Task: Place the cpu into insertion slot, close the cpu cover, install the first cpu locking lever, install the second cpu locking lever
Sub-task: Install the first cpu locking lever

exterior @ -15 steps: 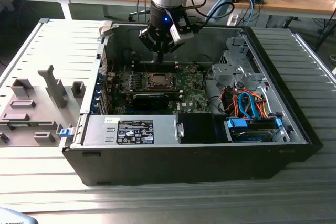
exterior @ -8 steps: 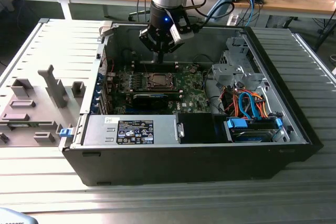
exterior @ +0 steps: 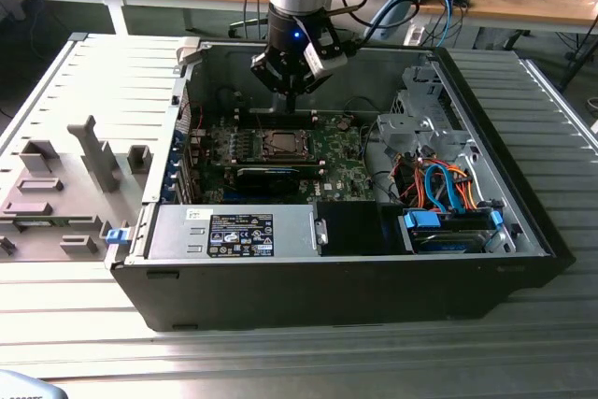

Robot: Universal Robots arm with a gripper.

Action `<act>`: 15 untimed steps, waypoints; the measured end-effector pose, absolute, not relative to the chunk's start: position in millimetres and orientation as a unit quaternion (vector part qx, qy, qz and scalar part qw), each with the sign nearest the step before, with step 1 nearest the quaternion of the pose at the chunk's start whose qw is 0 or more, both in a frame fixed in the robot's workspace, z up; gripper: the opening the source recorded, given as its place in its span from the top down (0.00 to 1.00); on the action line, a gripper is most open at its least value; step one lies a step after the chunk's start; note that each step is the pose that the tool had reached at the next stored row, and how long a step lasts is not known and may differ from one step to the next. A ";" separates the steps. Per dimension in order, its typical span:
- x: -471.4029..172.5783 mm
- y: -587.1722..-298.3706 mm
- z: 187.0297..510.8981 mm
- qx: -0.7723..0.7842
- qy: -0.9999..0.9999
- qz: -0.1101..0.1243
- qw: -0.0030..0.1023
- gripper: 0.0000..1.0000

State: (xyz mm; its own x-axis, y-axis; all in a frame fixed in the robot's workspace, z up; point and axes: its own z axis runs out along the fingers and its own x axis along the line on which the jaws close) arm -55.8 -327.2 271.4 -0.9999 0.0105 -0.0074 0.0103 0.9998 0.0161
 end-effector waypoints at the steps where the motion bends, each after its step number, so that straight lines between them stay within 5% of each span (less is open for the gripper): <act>1: -55.8 -327.2 271.4 0.005 1.000 0.008 0.004 0.89; 15: -58.5 -327.2 274.6 0.005 1.000 0.008 0.004 0.89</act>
State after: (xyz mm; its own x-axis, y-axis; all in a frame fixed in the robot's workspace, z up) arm -58.5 -327.2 274.6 -0.9999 0.0105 -0.0078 0.0103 0.9998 0.0161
